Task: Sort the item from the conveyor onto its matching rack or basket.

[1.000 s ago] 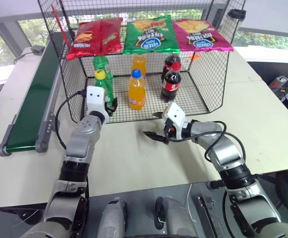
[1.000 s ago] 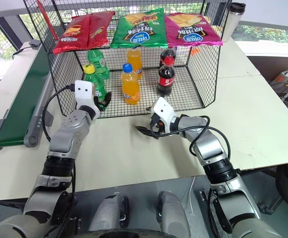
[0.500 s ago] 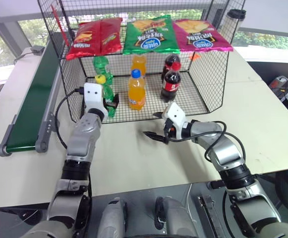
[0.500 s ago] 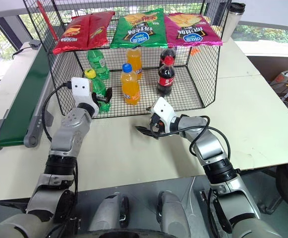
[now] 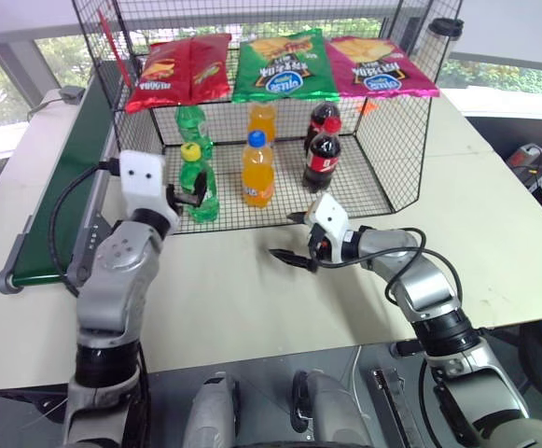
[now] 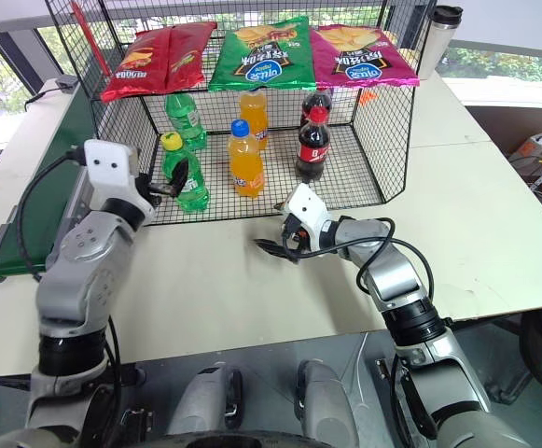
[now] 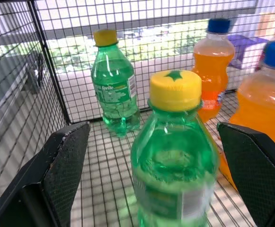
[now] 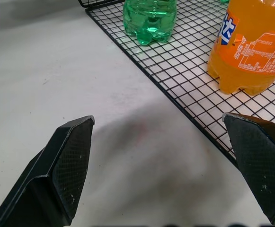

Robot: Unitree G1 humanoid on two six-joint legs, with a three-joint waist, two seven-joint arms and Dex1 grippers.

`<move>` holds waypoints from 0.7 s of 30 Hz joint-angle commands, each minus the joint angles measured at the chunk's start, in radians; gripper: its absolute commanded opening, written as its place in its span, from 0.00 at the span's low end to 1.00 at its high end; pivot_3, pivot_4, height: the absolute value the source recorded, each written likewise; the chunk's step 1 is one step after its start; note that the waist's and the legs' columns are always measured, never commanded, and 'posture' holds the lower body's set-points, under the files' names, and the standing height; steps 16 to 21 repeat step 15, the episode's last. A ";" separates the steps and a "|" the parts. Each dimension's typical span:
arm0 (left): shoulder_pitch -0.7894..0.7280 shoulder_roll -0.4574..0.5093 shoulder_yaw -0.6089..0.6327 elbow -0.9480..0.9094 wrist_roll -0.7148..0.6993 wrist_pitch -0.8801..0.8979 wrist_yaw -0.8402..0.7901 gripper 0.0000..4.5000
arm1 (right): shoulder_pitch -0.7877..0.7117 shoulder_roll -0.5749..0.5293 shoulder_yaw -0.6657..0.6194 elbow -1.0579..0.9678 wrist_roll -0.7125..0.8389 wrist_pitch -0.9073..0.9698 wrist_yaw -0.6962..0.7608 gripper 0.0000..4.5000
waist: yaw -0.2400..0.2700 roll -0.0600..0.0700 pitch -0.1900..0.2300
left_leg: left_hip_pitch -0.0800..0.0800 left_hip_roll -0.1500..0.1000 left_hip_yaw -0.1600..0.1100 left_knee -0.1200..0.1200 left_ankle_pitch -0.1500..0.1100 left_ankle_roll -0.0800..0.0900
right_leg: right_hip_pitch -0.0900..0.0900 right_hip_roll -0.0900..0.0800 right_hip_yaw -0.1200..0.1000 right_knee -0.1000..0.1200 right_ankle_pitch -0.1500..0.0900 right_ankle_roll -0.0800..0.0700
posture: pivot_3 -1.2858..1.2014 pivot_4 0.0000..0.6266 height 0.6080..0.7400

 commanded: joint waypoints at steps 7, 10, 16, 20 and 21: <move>0.285 -0.006 0.019 -0.248 -0.050 0.076 -0.022 0.99 | -0.012 -0.001 -0.018 -0.046 0.015 -0.008 0.004 1.00 | 0.002 0.000 0.000 | 0.001 0.000 -0.001 0.000 0.000 0.000 | 0.000 0.000 0.000 0.001 0.000 -0.001 | 0.52 0.24 1.00; 0.322 -0.014 0.017 -0.258 -0.052 0.077 -0.020 0.99 | -0.008 -0.002 -0.020 -0.050 0.019 -0.008 0.008 1.00 | 0.002 0.000 0.000 | 0.000 0.000 -0.001 0.001 0.000 0.000 | 0.000 0.000 0.000 0.000 0.000 -0.001 | 0.52 0.24 1.00; 0.358 -0.018 0.000 -0.227 -0.021 0.037 -0.019 0.99 | -0.010 -0.001 -0.019 -0.045 0.018 -0.011 0.008 1.00 | 0.001 0.000 0.000 | 0.000 0.000 -0.001 0.000 0.000 0.000 | 0.000 0.000 0.000 0.000 0.000 -0.001 | 0.52 0.24 1.00; 0.358 -0.018 0.000 -0.227 -0.021 0.037 -0.019 0.99 | -0.010 -0.001 -0.019 -0.045 0.018 -0.011 0.008 1.00 | 0.001 0.000 0.000 | 0.000 0.000 -0.001 0.000 0.000 0.000 | 0.000 0.000 0.000 0.000 0.000 -0.001 | 0.52 0.24 1.00; 0.358 -0.018 0.000 -0.227 -0.021 0.037 -0.019 0.99 | -0.010 -0.001 -0.019 -0.045 0.018 -0.011 0.008 1.00 | 0.001 0.000 0.000 | 0.000 0.000 -0.001 0.000 0.000 0.000 | 0.000 0.000 0.000 0.000 0.000 -0.001 | 0.52 0.24 1.00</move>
